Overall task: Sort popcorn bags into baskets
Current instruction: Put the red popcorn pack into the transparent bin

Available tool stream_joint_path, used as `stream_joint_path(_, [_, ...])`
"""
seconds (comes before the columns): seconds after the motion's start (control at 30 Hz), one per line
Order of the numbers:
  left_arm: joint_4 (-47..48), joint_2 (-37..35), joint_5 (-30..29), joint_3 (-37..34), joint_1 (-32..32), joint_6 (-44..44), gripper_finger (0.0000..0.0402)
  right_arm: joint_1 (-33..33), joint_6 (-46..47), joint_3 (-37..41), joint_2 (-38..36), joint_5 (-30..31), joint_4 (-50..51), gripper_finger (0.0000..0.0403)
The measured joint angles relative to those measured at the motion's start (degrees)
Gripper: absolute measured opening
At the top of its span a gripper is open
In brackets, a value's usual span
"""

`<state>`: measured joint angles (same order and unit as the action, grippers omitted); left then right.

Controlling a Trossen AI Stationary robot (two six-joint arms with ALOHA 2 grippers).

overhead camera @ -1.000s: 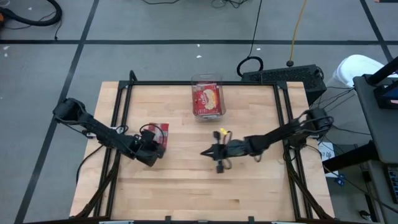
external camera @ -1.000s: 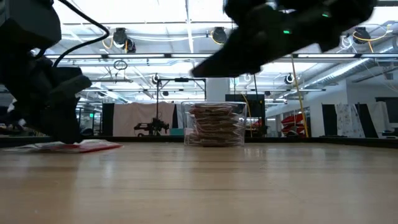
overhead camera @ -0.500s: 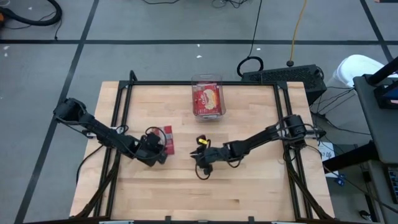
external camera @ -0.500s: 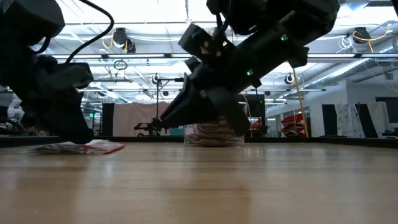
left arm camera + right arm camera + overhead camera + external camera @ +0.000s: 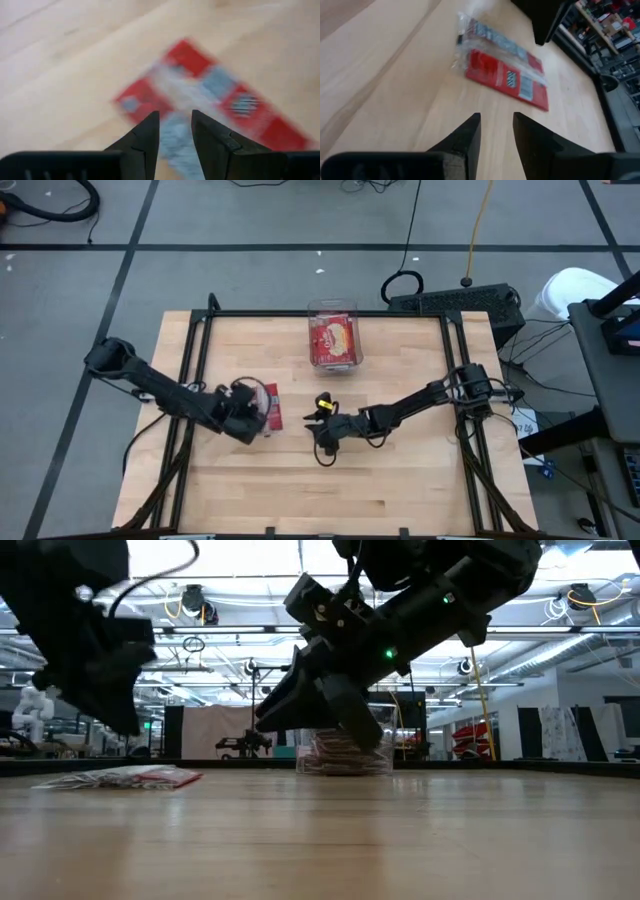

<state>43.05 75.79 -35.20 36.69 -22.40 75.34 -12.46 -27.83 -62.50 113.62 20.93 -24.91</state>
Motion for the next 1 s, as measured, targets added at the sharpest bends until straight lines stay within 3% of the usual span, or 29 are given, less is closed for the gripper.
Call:
stream_joint_path(0.1, [-0.1,0.0,2.8,-1.9,3.1,-1.7,0.0117,0.3,-0.7,0.0,0.0,-0.1,-1.8,0.0106])
stream_joint_path(0.2, [-7.5,0.0,6.4,-5.8,5.0,-4.5,0.0117,0.3,-2.4,0.0,0.0,-0.2,-1.7,0.0105])
stream_joint_path(0.43, [-22.9,-0.1,4.4,-11.8,5.2,-8.0,0.0117,0.0,-8.2,0.0,0.0,-3.5,-1.4,0.0105])
stream_joint_path(0.67, [-33.6,0.0,2.5,-15.0,5.6,-22.0,0.0117,-0.1,-12.4,0.0,0.0,-4.7,0.8,0.0105])
stream_joint_path(0.83, [-46.3,0.0,2.6,-17.7,7.1,-33.3,0.0117,0.1,-14.1,0.0,0.0,-4.7,1.2,0.0105])
stream_joint_path(1.0, [-53.0,0.0,3.8,-18.3,9.0,-39.7,0.0117,0.1,-17.2,0.0,0.0,-4.7,0.7,0.0128])
